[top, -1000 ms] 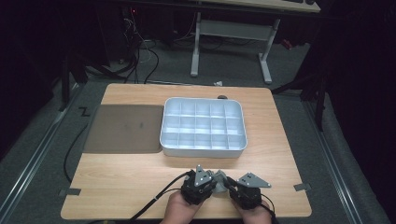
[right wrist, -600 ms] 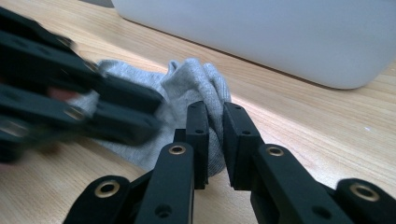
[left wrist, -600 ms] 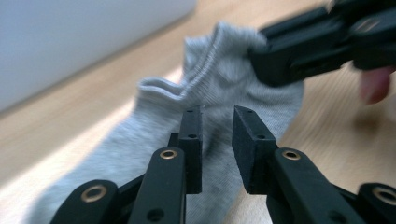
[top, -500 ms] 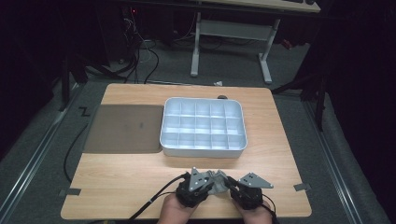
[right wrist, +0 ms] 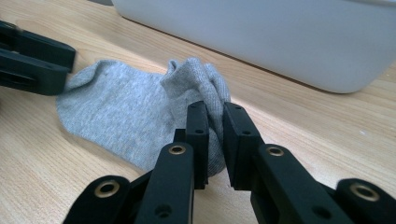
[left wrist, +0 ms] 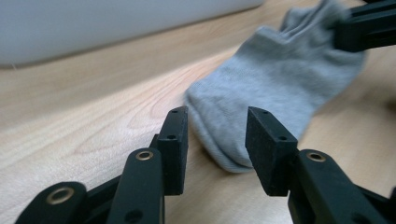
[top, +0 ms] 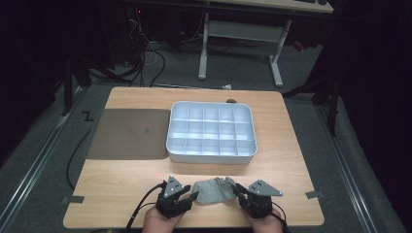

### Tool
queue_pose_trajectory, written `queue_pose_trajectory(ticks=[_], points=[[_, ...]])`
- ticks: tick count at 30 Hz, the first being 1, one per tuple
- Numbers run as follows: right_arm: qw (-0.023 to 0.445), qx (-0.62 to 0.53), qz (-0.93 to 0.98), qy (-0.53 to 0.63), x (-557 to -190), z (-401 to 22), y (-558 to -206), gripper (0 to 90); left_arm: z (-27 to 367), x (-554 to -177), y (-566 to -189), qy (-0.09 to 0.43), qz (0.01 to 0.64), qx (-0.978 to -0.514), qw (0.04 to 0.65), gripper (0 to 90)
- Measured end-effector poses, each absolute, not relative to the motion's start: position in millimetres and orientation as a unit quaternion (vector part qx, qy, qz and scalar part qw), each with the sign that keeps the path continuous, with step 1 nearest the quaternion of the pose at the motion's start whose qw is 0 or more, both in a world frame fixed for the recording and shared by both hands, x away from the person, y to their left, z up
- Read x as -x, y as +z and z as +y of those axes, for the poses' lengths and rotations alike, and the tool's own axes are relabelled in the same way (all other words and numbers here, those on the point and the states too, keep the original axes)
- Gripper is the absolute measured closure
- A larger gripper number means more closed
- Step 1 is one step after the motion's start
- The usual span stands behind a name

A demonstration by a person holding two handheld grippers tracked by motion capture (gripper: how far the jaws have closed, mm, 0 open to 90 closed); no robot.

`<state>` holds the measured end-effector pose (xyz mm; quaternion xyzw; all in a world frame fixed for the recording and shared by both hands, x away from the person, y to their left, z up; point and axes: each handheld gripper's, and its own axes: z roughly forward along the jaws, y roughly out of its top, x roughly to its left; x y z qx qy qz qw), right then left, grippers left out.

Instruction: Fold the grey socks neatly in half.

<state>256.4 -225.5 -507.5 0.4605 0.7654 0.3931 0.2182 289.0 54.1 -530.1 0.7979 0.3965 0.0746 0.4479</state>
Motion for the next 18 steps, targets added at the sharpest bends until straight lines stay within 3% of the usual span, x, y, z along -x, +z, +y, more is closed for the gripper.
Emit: queue_pose_trajectory(ticks=[3,4,5,7,18], points=[[0.221,-0.458,0.766,0.394,-256.2,-225.3,-506.6,82.0,53.3,-293.8,-533.7,0.053,0.405,-0.798,0.443,63.2],[0.222,-0.458,0.766,0.393,-255.5,-224.9,-505.2,82.0,53.0,-294.5,-534.9,0.048,0.406,-0.798,0.443,72.6],[0.222,-0.458,0.766,0.393,-255.5,-224.9,-505.2,82.0,53.0,-294.4,-535.1,0.046,0.407,-0.797,0.444,72.6],[0.227,-0.453,0.769,0.389,-254.3,-221.9,-502.5,82.0,53.5,-293.6,-534.1,0.043,0.407,-0.793,0.450,82.1],[0.244,-0.423,0.790,0.371,-255.6,-197.4,-488.8,81.9,50.8,-289.6,-531.2,0.024,0.403,-0.785,0.470,81.9]])
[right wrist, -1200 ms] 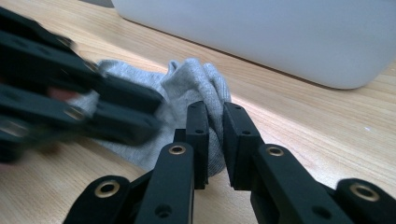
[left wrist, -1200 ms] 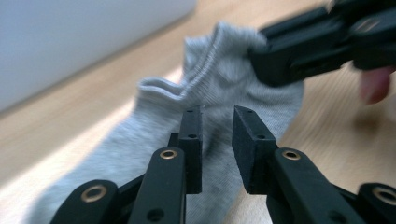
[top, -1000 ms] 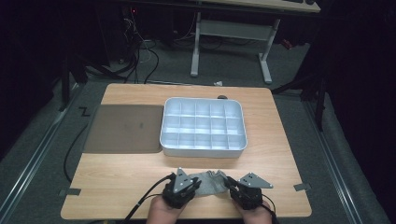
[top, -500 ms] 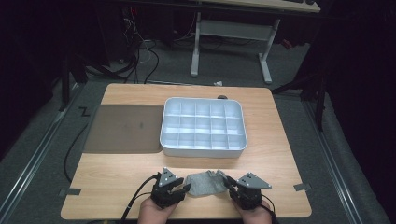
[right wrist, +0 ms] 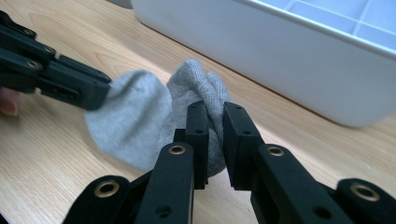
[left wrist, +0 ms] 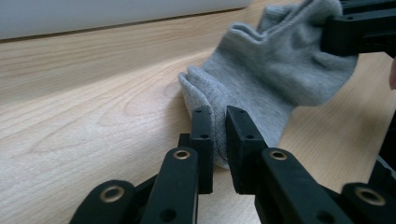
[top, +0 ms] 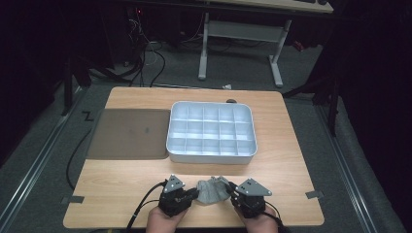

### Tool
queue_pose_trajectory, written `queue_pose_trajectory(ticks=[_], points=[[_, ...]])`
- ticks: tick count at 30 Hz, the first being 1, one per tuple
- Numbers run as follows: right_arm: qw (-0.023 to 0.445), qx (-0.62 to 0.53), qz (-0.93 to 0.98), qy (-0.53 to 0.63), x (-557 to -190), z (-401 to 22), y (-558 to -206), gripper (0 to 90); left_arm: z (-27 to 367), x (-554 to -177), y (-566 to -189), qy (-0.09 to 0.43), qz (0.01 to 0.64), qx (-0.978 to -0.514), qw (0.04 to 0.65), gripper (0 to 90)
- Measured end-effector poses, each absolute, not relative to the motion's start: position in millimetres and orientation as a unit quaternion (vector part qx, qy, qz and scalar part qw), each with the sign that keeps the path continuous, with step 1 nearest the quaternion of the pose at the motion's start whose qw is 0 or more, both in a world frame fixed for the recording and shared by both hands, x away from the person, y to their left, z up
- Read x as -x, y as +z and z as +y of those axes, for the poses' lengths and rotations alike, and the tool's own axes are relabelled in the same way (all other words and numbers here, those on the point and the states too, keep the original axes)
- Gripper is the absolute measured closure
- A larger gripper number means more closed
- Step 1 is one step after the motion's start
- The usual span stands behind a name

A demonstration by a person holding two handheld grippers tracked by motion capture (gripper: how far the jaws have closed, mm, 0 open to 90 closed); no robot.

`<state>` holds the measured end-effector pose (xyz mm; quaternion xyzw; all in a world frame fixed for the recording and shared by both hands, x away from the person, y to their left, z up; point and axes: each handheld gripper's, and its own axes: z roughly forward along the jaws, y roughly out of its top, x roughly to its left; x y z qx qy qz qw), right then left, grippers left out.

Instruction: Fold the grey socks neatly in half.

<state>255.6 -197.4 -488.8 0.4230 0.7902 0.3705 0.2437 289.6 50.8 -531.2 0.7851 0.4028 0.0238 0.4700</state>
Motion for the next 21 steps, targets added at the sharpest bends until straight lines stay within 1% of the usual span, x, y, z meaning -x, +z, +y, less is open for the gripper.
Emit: queue_pose_trajectory(ticks=[6,21], points=[[0.246,-0.404,0.802,0.365,-257.5,-175.7,-488.1,81.7,50.5,-289.2,-531.8,0.016,0.402,-0.782,0.476,80.2],[0.243,-0.385,0.815,0.360,-258.6,-157.4,-491.0,81.3,50.4,-288.3,-529.7,0.018,0.398,-0.779,0.485,78.7]])
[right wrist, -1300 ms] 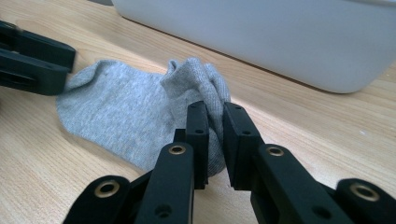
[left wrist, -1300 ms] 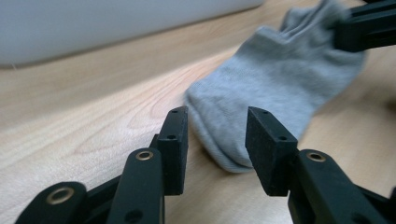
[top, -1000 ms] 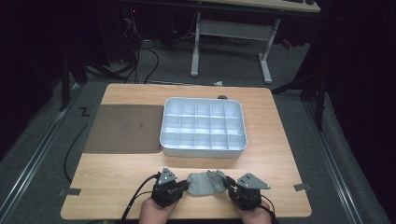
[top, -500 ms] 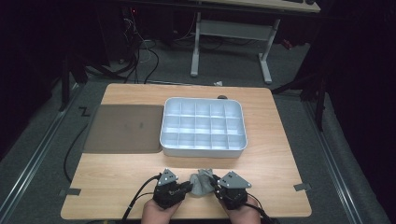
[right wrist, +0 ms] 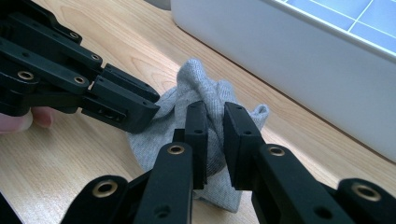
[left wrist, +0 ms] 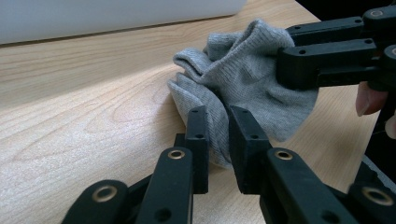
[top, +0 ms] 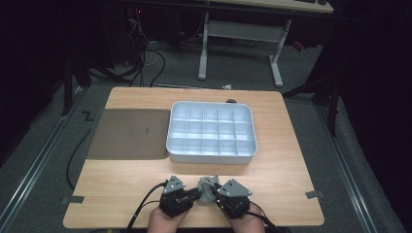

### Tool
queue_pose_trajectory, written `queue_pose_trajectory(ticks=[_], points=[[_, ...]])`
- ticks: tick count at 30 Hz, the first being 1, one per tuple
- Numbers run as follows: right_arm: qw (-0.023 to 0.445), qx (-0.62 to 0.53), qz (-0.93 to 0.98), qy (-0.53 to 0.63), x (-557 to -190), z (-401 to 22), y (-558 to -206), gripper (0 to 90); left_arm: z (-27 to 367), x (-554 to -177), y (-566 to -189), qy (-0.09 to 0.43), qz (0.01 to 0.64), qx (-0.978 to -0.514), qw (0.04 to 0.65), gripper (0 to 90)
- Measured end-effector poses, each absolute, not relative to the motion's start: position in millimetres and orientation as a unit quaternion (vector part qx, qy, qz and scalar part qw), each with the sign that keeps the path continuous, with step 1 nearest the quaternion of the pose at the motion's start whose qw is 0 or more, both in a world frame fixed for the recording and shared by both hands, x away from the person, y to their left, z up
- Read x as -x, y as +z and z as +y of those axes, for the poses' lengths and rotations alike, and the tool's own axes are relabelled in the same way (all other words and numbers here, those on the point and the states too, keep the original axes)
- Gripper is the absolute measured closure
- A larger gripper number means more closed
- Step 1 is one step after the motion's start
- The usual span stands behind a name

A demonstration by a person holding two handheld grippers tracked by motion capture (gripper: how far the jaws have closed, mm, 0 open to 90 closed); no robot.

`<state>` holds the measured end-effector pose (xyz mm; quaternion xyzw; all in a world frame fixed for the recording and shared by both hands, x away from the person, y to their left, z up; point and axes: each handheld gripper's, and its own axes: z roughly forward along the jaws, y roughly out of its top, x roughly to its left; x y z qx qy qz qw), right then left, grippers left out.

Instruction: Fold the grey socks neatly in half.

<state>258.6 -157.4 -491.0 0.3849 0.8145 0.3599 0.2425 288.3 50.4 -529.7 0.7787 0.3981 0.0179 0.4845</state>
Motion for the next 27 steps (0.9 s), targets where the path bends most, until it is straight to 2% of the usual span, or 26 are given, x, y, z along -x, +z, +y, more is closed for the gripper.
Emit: queue_pose_trajectory(ticks=[6,9,11,15,21,27], points=[[0.253,-0.395,0.809,0.354,-259.7,-166.9,-489.8,81.3,54.3,-290.0,-530.2,0.026,0.399,-0.781,0.481,78.3],[0.256,-0.410,0.800,0.357,-260.5,-180.1,-488.1,81.3,56.2,-289.8,-526.8,0.050,0.401,-0.779,0.479,70.1],[0.256,-0.417,0.796,0.357,-259.9,-185.4,-487.5,81.3,51.6,-283.9,-517.2,0.077,0.383,-0.782,0.486,69.5],[0.252,-0.429,0.785,0.370,-258.8,-195.1,-484.2,81.3,20.5,-276.6,-507.3,0.075,0.352,-0.795,0.488,77.6],[0.248,-0.431,0.779,0.381,-256.8,-201.0,-480.3,81.4,-22.4,-289.8,-524.3,0.069,0.343,-0.823,0.448,81.0],[0.238,-0.432,0.779,0.388,-255.7,-201.4,-480.9,81.4,-34.4,-295.2,-532.0,0.075,0.339,-0.834,0.429,83.0]])
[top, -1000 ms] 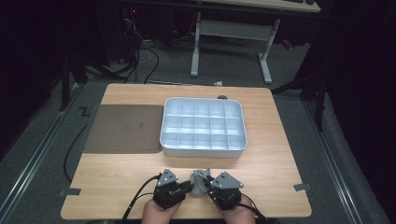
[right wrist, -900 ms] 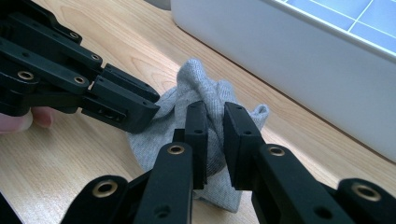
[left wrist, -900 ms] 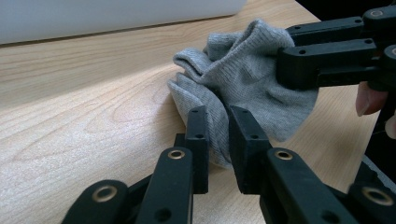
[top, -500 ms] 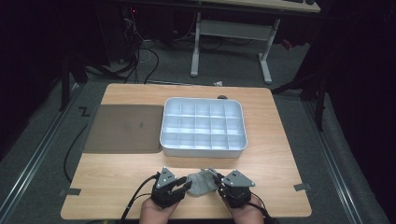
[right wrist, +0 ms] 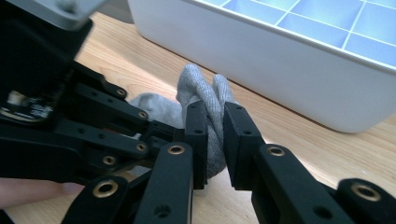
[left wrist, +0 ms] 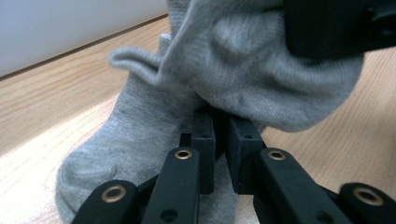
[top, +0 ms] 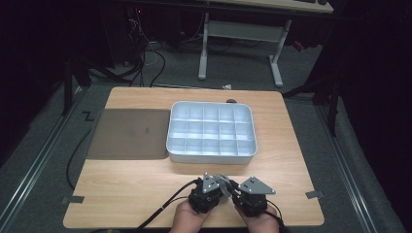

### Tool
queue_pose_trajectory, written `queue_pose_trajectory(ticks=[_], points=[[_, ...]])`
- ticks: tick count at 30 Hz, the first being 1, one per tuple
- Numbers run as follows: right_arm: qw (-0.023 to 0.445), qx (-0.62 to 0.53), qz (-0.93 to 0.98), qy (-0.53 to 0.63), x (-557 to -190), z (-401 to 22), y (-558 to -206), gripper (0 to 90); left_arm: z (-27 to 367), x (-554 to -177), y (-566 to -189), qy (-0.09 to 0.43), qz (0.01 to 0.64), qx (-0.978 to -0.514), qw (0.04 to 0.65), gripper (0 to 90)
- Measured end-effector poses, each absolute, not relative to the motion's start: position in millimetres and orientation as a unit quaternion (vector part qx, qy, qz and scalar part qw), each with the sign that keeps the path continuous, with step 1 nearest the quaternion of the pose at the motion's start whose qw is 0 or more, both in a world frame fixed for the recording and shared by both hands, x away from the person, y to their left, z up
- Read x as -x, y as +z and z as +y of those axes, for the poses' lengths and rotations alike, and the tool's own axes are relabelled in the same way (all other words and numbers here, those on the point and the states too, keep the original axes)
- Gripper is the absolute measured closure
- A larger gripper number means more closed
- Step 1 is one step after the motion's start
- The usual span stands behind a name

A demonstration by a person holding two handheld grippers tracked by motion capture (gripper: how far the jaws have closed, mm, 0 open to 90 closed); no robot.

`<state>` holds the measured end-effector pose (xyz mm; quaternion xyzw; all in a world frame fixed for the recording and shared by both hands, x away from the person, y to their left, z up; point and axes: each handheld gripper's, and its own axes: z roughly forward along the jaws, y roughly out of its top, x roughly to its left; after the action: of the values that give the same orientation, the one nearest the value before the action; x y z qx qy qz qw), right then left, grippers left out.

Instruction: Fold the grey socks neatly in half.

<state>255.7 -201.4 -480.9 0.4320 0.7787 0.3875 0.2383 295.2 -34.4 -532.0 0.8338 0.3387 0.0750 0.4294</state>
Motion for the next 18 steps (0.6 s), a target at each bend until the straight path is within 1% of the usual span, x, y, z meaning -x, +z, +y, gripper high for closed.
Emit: queue_pose_trajectory(ticks=[3,6,11,12,13,15,16,17,18], points=[[0.223,-0.430,0.778,0.400,-254.2,-198.3,-479.5,81.4,-34.9,-294.9,-532.5,0.079,0.336,-0.835,0.429,84.6],[0.223,-0.423,0.780,0.403,-252.5,-194.0,-477.9,81.4,-34.9,-293.7,-532.8,0.082,0.334,-0.836,0.428,84.8],[0.211,-0.431,0.774,0.414,-254.2,-192.7,-477.3,81.4,-32.8,-295.8,-533.1,0.071,0.341,-0.831,0.434,84.4],[0.217,-0.431,0.773,0.412,-255.5,-193.8,-477.3,81.4,-30.1,-296.2,-532.4,0.062,0.342,-0.828,0.440,77.7],[0.217,-0.431,0.773,0.412,-255.5,-193.8,-477.3,81.4,-27.3,-295.8,-531.4,0.056,0.342,-0.825,0.447,77.7],[0.222,-0.436,0.770,0.410,-256.7,-196.3,-476.9,81.4,-14.7,-292.6,-525.4,0.052,0.340,-0.815,0.467,73.4],[0.224,-0.436,0.769,0.409,-257.2,-197.3,-476.8,81.4,-5.4,-290.2,-521.3,0.055,0.340,-0.807,0.479,71.3],[0.228,-0.438,0.769,0.407,-257.7,-198.4,-476.8,81.4,5.1,-288.2,-517.5,0.060,0.344,-0.800,0.488,71.3],[0.230,-0.436,0.771,0.402,-258.7,-200.0,-477.5,81.4,16.3,-286.8,-514.6,0.068,0.352,-0.793,0.493,66.2]])
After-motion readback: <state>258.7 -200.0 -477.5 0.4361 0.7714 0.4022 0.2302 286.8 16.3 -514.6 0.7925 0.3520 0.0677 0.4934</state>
